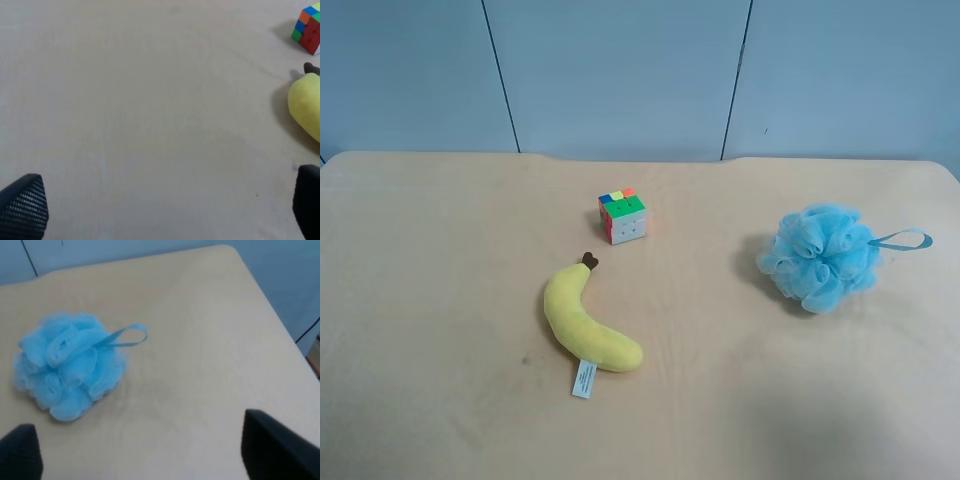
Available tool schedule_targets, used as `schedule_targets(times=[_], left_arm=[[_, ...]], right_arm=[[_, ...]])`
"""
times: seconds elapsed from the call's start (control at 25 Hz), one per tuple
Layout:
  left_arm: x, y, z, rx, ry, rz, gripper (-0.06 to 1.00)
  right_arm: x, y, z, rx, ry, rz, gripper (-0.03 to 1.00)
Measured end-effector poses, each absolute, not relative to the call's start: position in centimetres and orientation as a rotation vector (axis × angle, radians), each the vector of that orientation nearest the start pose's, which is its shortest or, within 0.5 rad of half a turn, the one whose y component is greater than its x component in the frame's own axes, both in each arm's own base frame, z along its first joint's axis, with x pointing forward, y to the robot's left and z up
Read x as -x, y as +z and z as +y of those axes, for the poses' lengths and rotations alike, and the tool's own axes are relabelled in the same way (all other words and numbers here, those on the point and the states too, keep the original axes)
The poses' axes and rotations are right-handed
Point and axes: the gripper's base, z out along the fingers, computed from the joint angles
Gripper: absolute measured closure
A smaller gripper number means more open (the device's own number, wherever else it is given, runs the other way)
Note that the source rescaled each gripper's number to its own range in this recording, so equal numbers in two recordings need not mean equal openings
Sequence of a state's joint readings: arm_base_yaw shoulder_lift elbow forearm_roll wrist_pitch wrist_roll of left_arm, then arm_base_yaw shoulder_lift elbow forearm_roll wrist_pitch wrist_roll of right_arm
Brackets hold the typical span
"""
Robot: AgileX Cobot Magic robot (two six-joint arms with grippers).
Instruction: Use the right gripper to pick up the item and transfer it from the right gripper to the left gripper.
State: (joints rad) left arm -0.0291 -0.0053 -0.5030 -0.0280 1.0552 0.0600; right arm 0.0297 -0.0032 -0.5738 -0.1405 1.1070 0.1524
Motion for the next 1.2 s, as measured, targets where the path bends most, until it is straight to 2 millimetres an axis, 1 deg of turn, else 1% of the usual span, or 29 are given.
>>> schedule_targets(times=[1.2], left_arm=[[0.59,27.86,-0.2,-0.092,-0.014,2.028,-0.05]], right_arm=[[1.66,29.41,-1.19,-0.14,-0.05,2.001,0.11]])
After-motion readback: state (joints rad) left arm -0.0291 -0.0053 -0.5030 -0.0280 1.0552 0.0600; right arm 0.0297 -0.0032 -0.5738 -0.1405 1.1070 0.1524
